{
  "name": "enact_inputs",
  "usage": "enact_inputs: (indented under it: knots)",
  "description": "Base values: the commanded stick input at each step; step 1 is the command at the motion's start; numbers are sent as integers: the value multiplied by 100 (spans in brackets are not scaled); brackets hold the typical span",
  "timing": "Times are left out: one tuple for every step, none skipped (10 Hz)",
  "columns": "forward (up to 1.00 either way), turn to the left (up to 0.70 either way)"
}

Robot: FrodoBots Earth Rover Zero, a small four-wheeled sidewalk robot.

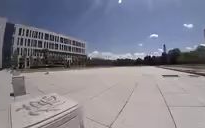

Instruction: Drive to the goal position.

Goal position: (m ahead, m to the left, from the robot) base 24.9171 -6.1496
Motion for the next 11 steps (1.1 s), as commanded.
enact_inputs:
  knots:
    - [6,0]
    - [6,0]
    - [6,0]
    - [6,0]
    - [6,0]
    - [6,0]
    - [6,0]
    - [6,0]
    - [6,0]
    - [6,0]
    - [6,0]
